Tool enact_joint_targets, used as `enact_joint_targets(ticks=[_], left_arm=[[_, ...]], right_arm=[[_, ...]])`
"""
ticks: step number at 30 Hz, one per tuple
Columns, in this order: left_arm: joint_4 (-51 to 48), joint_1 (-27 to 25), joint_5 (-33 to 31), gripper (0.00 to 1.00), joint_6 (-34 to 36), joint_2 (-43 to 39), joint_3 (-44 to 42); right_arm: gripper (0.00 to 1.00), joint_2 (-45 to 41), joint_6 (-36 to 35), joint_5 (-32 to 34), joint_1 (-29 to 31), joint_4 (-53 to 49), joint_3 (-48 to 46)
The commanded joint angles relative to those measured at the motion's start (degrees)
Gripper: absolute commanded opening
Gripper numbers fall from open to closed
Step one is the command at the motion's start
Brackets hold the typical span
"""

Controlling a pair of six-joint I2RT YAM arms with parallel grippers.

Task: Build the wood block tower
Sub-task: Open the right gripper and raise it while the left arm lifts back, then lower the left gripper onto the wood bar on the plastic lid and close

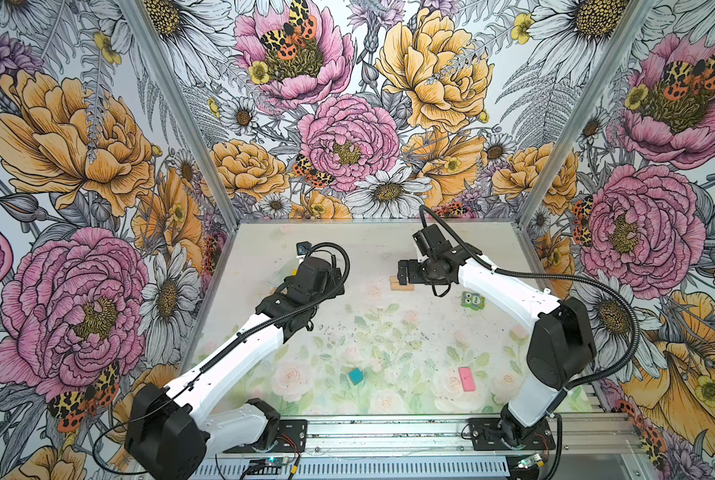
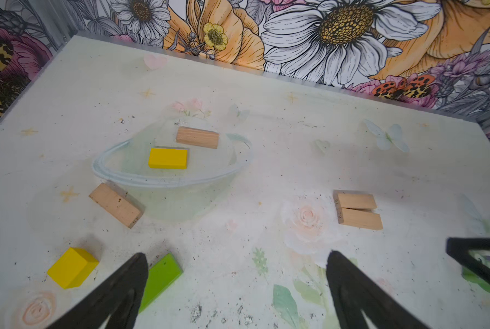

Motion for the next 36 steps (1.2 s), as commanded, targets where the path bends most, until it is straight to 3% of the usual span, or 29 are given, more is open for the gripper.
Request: enact_joint_targets(ticks=[1, 14, 26, 36], left_arm=[[-1.10, 3.36, 3.17, 0.98, 5.59, 6.73, 4.69], [-3.92, 13.23, 17.18, 0.94, 9.11, 31.80, 23.79], [-8.13, 18.01, 18.89, 0.92, 11.39, 44.07, 34.31], [-9.27, 19.07, 19.20, 0.99, 12.79, 51.72, 39.92]], right_arm=[[1.00, -3.41, 0.08, -1.82, -0.36, -0.69, -2.22], [1.00, -14.26, 0.25, -6.09, -2.42, -0.69, -9.60], [1.00, -14.92, 0.34, -7.53, -2.93, -0.60, -11.79], [1.00, -14.44, 0.69, -8.03, -3.09, -0.60, -11.38]])
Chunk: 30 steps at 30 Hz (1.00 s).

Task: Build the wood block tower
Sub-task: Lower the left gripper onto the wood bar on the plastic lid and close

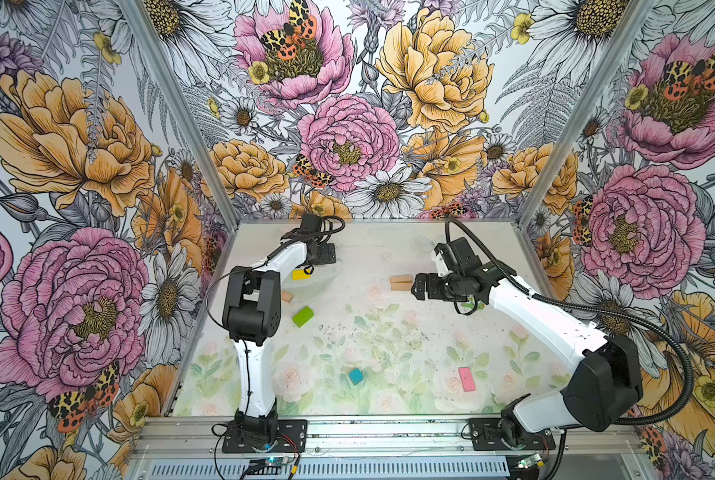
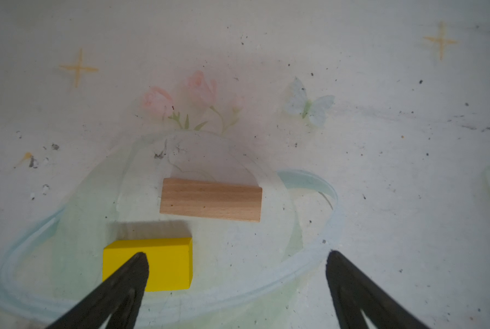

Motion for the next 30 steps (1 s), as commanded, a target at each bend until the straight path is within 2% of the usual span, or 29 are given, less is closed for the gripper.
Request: enact_joint_targets(ticks=[1, 30], left_arm=[[-1.10, 0.92, 1.43, 0.98, 1.16, 2.33, 2.68], [-4.35, 3.16, 1.06, 0.96, 3.68, 8.94, 9.64]], right_arm=[[1.00, -0.03, 0.49, -0.42, -0.49, 0.41, 0.67], [1.00, 1.02, 0.85, -0.59, -0.53, 0.32, 1.02]])
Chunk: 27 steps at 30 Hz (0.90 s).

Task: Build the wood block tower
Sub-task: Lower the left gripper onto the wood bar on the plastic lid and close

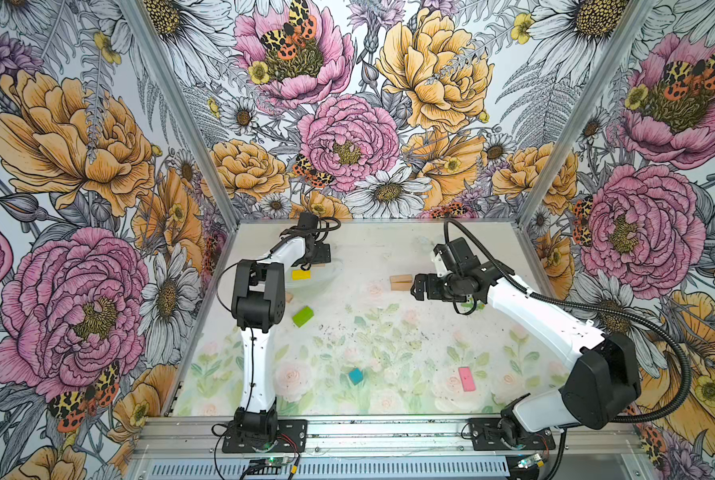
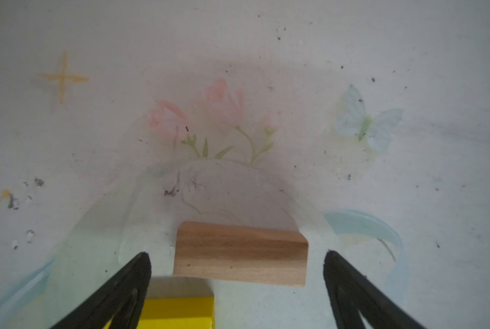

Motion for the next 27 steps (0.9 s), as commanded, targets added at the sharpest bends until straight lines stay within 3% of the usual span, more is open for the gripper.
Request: enact_joint_targets(ticks=[1, 27], left_arm=[[-0.41, 0.49, 0.70, 0.96, 0.91, 0.81, 1.55], [-2.65, -0.21, 0.59, 0.92, 1.57, 3.62, 4.62]], right_arm=[[1.00, 0.30, 0.82, -0.41, -0.52, 0.32, 1.01], [1.00, 0.56, 0.82, -0.47, -0.83, 0.32, 1.02]])
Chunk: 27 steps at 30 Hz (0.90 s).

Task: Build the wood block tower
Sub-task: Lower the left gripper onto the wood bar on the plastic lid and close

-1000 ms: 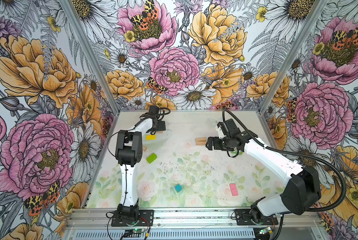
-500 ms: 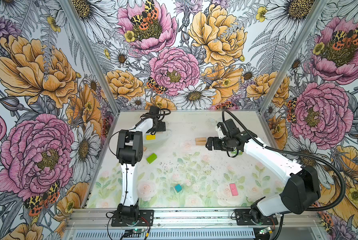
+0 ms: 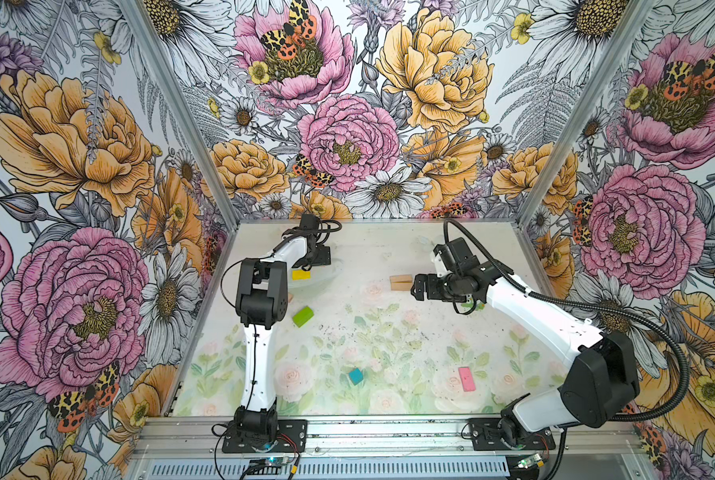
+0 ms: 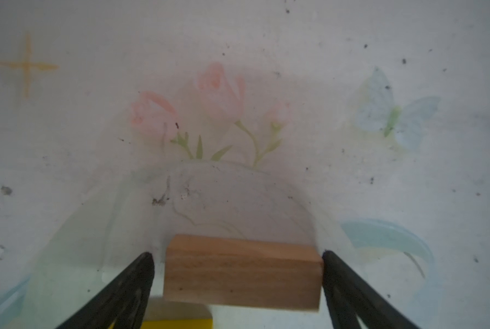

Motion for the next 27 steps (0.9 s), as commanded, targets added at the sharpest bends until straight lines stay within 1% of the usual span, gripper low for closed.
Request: enact_joint_targets(ticks=[1, 8, 12, 27], left_arm=[[-0.42, -0.21, 0.68, 0.92, 0.97, 0.42, 1.65], [-0.82, -0.39, 0.39, 0.88, 1.31, 0.78, 2.37], [-1.30, -0.48, 0.51, 0.82, 1.33, 1.08, 2.89], [-2.10, -0.69, 0.21, 0.82, 1.28, 2.27, 3.78]], right_arm=[[1.00, 0.11, 0.80, -0.42, -0.49, 0.32, 0.94], [1.00, 0.04, 0.80, -0.32, -0.65, 0.32, 0.58], [1.00, 0.07, 0.80, -0.31, -0.69, 0.32, 0.58], [1.00, -0.07, 0.76, -0.52, -0.86, 0.32, 0.40]])
